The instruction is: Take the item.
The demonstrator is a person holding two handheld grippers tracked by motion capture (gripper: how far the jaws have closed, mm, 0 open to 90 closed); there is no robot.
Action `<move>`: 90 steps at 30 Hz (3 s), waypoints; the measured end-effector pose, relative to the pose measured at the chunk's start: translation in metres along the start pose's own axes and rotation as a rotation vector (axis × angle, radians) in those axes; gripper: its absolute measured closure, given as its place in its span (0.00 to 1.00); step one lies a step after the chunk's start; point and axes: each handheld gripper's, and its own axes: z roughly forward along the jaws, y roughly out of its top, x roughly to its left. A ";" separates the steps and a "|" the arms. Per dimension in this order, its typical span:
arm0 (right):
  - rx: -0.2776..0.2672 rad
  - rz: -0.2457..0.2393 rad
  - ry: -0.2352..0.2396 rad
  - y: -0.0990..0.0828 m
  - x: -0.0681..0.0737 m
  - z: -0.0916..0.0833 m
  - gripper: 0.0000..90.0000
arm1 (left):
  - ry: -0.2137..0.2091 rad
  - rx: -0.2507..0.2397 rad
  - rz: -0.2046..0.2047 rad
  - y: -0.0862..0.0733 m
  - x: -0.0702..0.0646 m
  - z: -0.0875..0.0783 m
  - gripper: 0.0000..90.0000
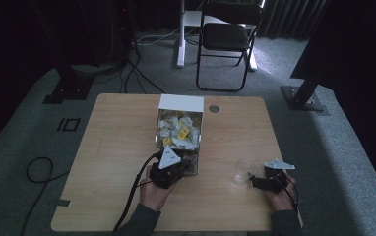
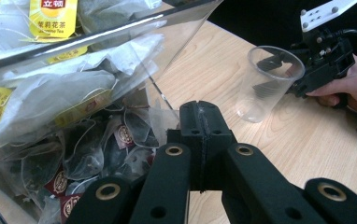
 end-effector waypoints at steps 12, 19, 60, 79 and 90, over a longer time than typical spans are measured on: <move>0.000 -0.001 0.000 0.000 0.000 0.000 0.23 | -0.011 -0.003 0.004 0.003 -0.004 0.004 1.00; 0.000 -0.001 0.000 0.000 0.000 0.000 0.23 | -0.019 -0.003 0.007 0.005 -0.006 0.007 1.00; 0.000 -0.001 0.001 0.000 0.000 0.000 0.23 | -0.068 -0.002 0.019 0.017 -0.020 0.028 1.00; 0.000 -0.001 0.001 0.000 0.000 0.000 0.23 | -0.074 -0.002 0.023 0.023 -0.023 0.033 1.00; 0.000 -0.001 0.001 0.000 0.000 0.000 0.23 | -0.089 -0.006 0.033 0.030 -0.029 0.041 1.00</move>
